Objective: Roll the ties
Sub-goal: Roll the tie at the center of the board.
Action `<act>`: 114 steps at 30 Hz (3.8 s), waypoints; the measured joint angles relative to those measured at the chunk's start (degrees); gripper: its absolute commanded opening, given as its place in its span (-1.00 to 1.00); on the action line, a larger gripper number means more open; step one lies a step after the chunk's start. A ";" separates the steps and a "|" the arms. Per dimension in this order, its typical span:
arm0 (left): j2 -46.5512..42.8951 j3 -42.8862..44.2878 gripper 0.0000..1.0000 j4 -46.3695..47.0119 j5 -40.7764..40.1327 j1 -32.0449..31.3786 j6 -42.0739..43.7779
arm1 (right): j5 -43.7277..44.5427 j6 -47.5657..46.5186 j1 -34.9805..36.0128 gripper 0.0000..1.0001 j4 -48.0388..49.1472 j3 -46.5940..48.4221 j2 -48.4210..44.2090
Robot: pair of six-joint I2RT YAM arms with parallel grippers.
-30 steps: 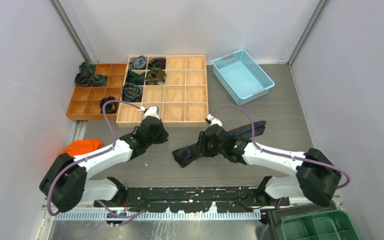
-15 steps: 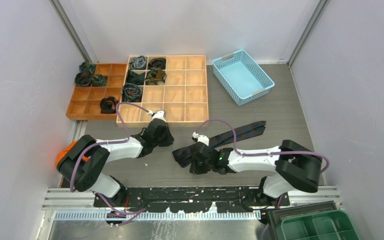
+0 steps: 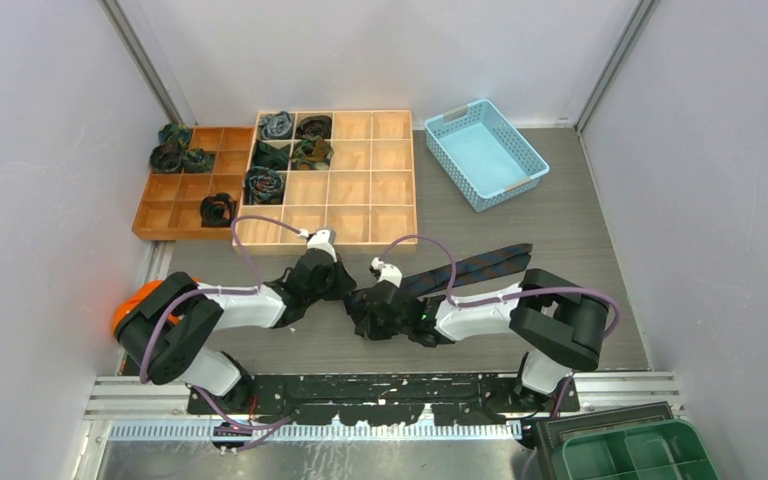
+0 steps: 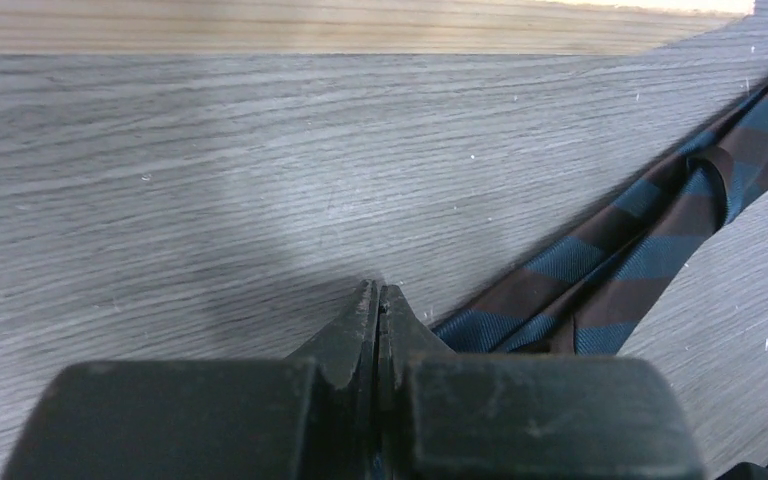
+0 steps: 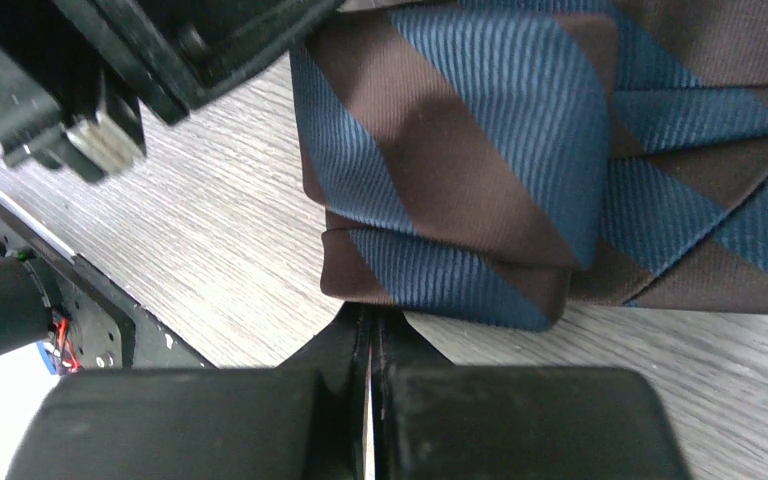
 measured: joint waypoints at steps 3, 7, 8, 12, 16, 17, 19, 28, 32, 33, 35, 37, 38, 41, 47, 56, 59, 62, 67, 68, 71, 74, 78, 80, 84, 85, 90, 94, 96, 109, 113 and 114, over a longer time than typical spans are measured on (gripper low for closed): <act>-0.22 -0.85 -1.00 1.16 0.20 -0.70 -0.55 | 1.14 -0.02 0.11 -0.97 0.28 0.68 0.66; -0.48 -1.81 -1.00 2.43 0.31 -1.14 -0.85 | 3.26 -0.55 0.11 -0.98 -1.03 2.32 1.53; -0.52 -1.97 -1.00 2.64 0.33 -1.14 -0.94 | 3.67 -0.68 0.11 -0.97 -1.46 2.64 1.62; -0.92 -2.84 -1.00 3.48 0.35 -1.14 -1.77 | 5.84 -1.88 0.00 -0.97 -3.91 4.11 1.95; -2.34 -4.00 -1.00 3.23 0.24 -1.16 -2.14 | 6.51 -3.32 -0.42 -0.97 -6.01 5.75 2.58; -2.80 -4.04 -1.00 2.54 0.07 -1.18 -2.14 | 6.58 -3.63 -0.52 -0.98 -6.58 6.21 2.71; -3.93 -3.87 -1.00 0.28 -0.74 -1.31 -1.95 | 6.73 -4.26 -0.72 -0.96 -7.56 6.51 2.64; -3.76 1.51 -1.00 -9.99 -4.74 -1.49 2.45 | 9.14 -3.37 -0.66 -0.84 -15.13 0.37 -6.21; 0.04 4.61 -1.00 -9.20 -4.83 -1.49 3.28 | 9.77 -2.10 -0.66 -0.92 -15.34 -0.48 -6.93; 0.87 5.14 -1.00 -8.61 -4.81 -1.49 3.37 | 9.94 -1.81 -0.66 -0.94 -15.13 -0.44 -6.67; 2.05 5.70 -1.00 -7.37 -4.63 -1.49 3.56 | 9.92 -1.62 -0.66 -0.97 -14.36 0.20 -5.68; 2.73 5.88 -1.00 -6.25 -4.37 -1.49 3.72 | 9.92 -1.42 -0.66 -0.98 -12.90 1.92 -3.39; 2.89 5.88 -1.00 -5.90 -4.24 -1.49 3.74 | 9.97 -1.40 -0.66 -0.98 -12.24 2.67 -2.40; 3.10 5.84 -1.00 -5.29 -3.91 -1.49 3.74 | 10.71 -1.40 -0.66 -0.97 -10.45 5.99 1.46; 3.17 5.11 -1.00 -3.76 -3.28 -1.49 3.72 | 11.69 -1.66 -0.66 -0.98 -8.35 11.45 7.17; 0.90 6.16 -1.00 -9.86 -4.28 -0.81 4.33 | 11.76 -1.27 -0.63 -0.98 -6.80 9.51 5.97; -2.43 7.80 -1.00 -16.11 -5.68 1.09 5.64 | 11.58 -0.39 -0.42 -0.98 -7.04 7.45 4.04; -4.46 9.64 -1.00 -18.01 -5.73 4.83 6.64 | 11.54 0.70 -0.13 -0.98 -6.95 5.88 2.82; -2.05 10.29 -1.00 -16.11 -2.10 9.27 7.30 | 12.13 2.36 0.24 -0.98 -6.82 5.44 2.56; -0.70 10.29 -1.00 -15.47 -0.81 9.35 7.30 | 12.48 2.71 0.37 -0.98 -6.88 5.44 2.56; 3.58 10.29 -1.00 -13.62 3.45 9.33 7.13 | 13.31 3.41 0.72 -0.98 -6.95 5.44 2.64; 5.05 10.51 -1.00 -10.95 7.56 9.29 7.13 | 13.88 4.22 0.94 -0.98 -6.99 5.44 2.71; 5.09 10.21 -1.00 -10.86 10.51 9.29 6.97 | 14.21 4.52 1.11 -0.98 -6.47 5.64 3.26; 4.37 8.98 -1.00 -10.08 11.37 9.29 6.67 | 14.19 4.57 1.14 -0.98 -5.44 6.05 4.02; 1.31 4.61 -1.00 -7.91 12.26 9.29 5.07 | 14.14 4.66 1.16 -0.98 -3.52 7.30 6.08; 0.68 3.52 -1.00 -7.10 12.37 9.29 4.57 | 14.14 4.66 1.16 -0.98 -3.23 7.65 6.49; -0.39 0.15 -1.00 -2.67 12.92 9.40 2.58 | 14.38 4.57 1.18 -0.98 -3.30 8.81 7.39; -0.35 -1.09 -1.00 -0.22 13.25 9.46 1.38 | 14.93 4.17 1.18 -0.98 -4.26 10.86 8.81; -0.17 -1.33 -1.00 0.52 13.42 9.53 0.92 | 15.21 3.74 1.16 -0.98 -5.18 12.55 9.86; 1.53 5.20 -1.00 -8.66 12.59 10.01 3.76 | 16.20 -0.11 1.33 -0.95 -18.36 12.48 4.83; 3.54 8.87 -1.00 -12.04 11.82 10.84 5.66 | 16.92 0.72 1.49 -0.98 -21.84 9.94 1.60; 4.42 9.79 -1.00 -12.22 11.96 10.97 5.79 | 17.22 1.11 1.51 -0.98 -22.21 9.81 1.46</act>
